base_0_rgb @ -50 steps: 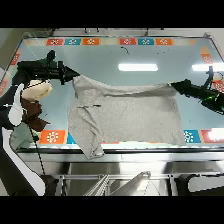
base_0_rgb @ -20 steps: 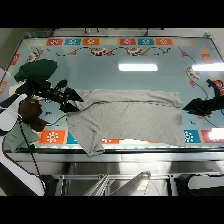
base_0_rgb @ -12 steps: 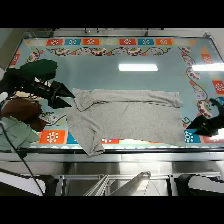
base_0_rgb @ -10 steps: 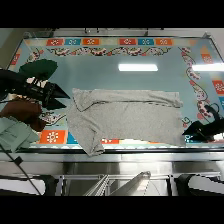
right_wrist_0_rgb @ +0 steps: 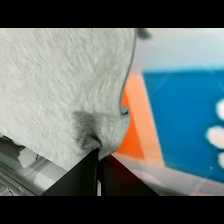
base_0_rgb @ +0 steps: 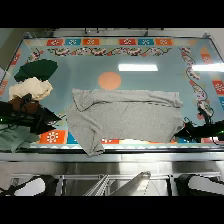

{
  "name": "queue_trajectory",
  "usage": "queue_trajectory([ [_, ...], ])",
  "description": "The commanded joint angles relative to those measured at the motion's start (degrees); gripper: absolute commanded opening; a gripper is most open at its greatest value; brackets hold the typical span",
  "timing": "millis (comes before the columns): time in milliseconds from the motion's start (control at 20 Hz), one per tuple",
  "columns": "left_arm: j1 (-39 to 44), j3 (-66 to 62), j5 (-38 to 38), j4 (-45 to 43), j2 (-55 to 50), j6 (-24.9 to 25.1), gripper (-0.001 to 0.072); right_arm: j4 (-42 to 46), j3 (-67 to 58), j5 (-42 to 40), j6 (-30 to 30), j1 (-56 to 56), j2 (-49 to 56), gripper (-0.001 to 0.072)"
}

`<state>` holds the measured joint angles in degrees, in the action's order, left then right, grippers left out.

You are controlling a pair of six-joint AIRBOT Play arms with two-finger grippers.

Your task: Fold the shirts.

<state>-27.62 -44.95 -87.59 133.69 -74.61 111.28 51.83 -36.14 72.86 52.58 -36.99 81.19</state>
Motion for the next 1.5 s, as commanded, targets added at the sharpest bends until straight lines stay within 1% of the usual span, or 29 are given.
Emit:
queue_trajectory([
  [0,-1.1,10.1,5.3,-0.2,2.1,0.1,0.0697,-3.0,0.3,-0.7,-1.9,-0.1,-0.1,0.0012],
  [200,-1.1,16.5,11.3,0.0,2.1,0.8,0.0696,-3.1,0.2,-0.7,-2.1,0.0,-0.1,0.0012],
  [400,-0.9,18.7,16.7,0.3,2.1,0.7,0.0695,-4.0,0.2,-0.6,-2.1,0.0,-0.1,0.0013],
  [500,2.1,18.7,20.3,2.7,2.1,0.8,0.0694,-4.5,0.2,-0.6,-2.3,0.0,-0.1,0.0013],
  [550,4.6,18.7,22.6,3.8,2.1,0.8,0.0616,-4.5,0.2,-0.6,-2.3,0.0,-0.1,0.0012],
  [600,8.2,18.3,25.4,4.6,1.6,0.7,0.0436,-4.5,0.2,-0.5,-2.3,0.0,-0.1,0.0013],
  [650,11.8,17.3,27.1,4.6,0.3,0.7,0.0338,-4.5,0.2,-0.4,-2.3,0.0,-0.1,0.0012],
  [700,15.2,15.7,27.4,4.7,-1.6,0.4,0.0331,-4.5,0.2,-0.3,-2.3,0.0,-0.1,0.0012],
  [800,20.2,12.2,25.2,5.5,-6.0,0.4,0.0329,-4.5,0.2,0.7,-2.3,0.0,-0.1,0.0012],
  [850,21.8,10.4,23.3,5.2,-8.2,0.4,0.0206,-4.5,0.1,1.1,-2.3,0.0,-0.1,0.0012],
  [900,22.4,8.8,21.2,4.7,-10.1,0.7,0.0002,-4.5,0.1,1.5,-2.3,0.0,-0.1,0.0012],
  [1000,21.9,6.5,16.8,3.0,-12.3,0.8,0.0006,-4.3,-0.1,4.0,-2.3,-0.7,-0.2,0.0012],
  [1100,19.3,5.6,12.8,0.9,-11.1,0.7,0.0005,-4.3,-1.6,8.0,-1.8,-1.9,-0.5,0.0012],
  [1200,15.3,6.3,10.0,0.8,-6.4,0.7,0.0005,-4.3,-3.4,11.5,-1.3,-4.3,-1.9,0.0012],
  [1400,5.4,9.9,8.5,0.7,3.7,0.8,0.0005,-3.6,-4.5,11.0,0.8,-10.5,-4.5,0.0011],
  [1450,3.4,10.9,7.8,0.7,5.3,0.9,0.0007,-1.9,-4.5,11.4,1.6,-11.2,-4.4,0.0011],
])
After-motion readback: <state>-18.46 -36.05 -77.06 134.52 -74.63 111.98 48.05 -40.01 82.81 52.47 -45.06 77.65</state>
